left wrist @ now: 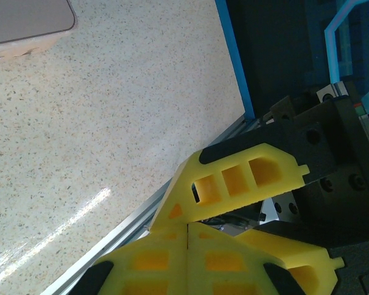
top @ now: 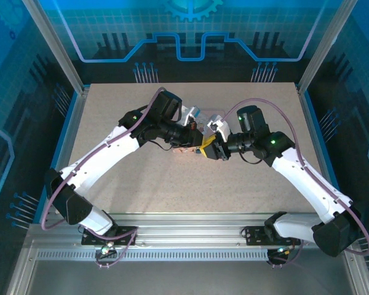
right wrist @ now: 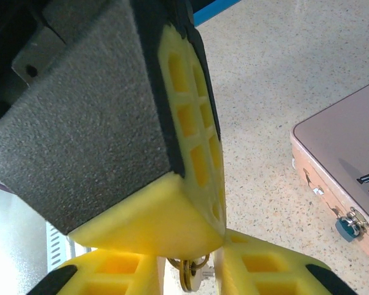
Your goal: Unlock a padlock with a key
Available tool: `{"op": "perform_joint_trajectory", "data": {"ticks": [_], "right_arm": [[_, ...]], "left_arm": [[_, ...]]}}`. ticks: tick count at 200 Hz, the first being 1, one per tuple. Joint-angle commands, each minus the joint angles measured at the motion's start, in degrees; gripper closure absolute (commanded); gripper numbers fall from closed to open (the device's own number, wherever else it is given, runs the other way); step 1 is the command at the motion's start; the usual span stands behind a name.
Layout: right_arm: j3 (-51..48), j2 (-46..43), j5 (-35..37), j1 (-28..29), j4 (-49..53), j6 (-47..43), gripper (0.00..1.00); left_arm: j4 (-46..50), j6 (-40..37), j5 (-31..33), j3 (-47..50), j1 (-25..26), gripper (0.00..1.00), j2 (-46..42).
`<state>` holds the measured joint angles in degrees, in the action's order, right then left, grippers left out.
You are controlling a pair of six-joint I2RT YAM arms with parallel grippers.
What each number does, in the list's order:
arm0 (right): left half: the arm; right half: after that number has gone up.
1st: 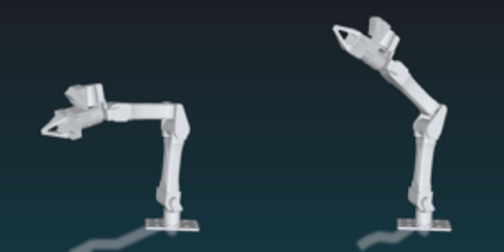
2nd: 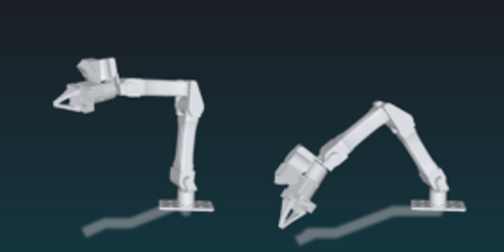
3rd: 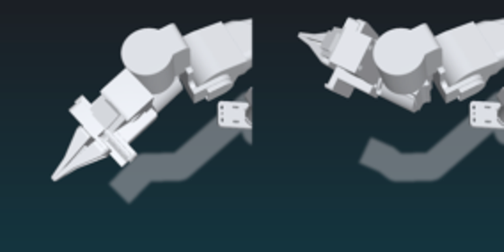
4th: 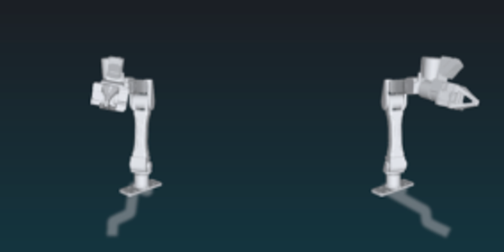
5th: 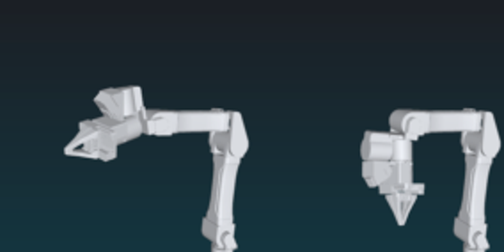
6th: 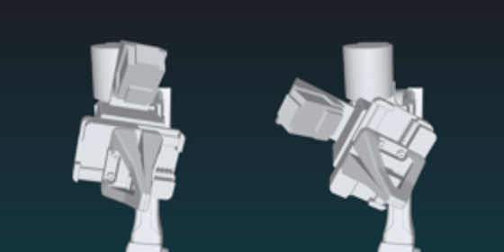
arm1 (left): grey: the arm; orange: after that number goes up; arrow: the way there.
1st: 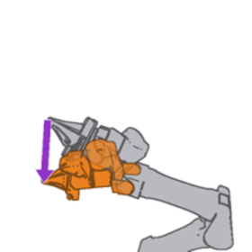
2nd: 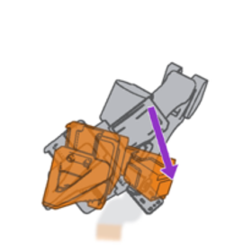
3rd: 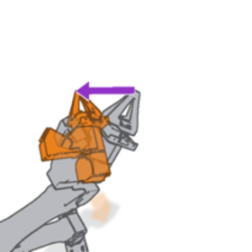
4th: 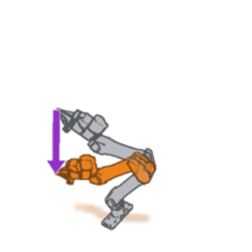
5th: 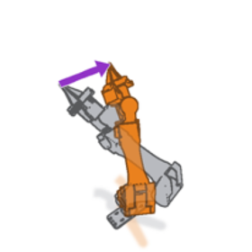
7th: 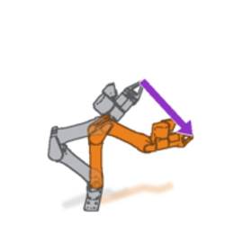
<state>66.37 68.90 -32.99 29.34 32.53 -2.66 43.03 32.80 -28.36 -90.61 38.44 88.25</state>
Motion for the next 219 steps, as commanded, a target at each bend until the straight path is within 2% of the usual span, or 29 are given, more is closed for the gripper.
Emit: {"op": "perform_joint_trajectory", "data": {"ticks": [1, 43, 80, 109, 151, 219], "right_arm": [[1.6, -1.4, -0.9, 0.7, -0.2, -0.6, 0.69], [1.2, -3.0, -1.4, -0.4, 0.2, -1.1, 0.67], [1.9, -2.3, -2.8, -0.4, 0.9, -1.5, 0.72], [1.5, -3.0, -3.1, -0.7, 0.9, -1.7, 0.67], [1.4, -3.6, -3.6, -1.2, 1.2, -1.9, 0.68], [2.2, -2.2, -5.1, -1.3, 1.1, -1.7, 0.96]], "left_arm": [[-0.6, -1.6, -2.2, -2.0, 0.7, 1.00, -0.4], [0.5, -2.5, -2.2, -2.2, 0.7, 1.00, -0.3], [0.7, -2.7, -2.2, -2.3, 0.7, 1.00, -0.2], [1.3, -3.3, -1.9, -2.5, 0.7, 1.00, 0.0], [1.6, -3.5, -2.0, -2.5, 0.7, 1.00, 0.2], [1.5, -3.2, -2.3, -2.6, 0.9, 1.00, 0.3]]}}
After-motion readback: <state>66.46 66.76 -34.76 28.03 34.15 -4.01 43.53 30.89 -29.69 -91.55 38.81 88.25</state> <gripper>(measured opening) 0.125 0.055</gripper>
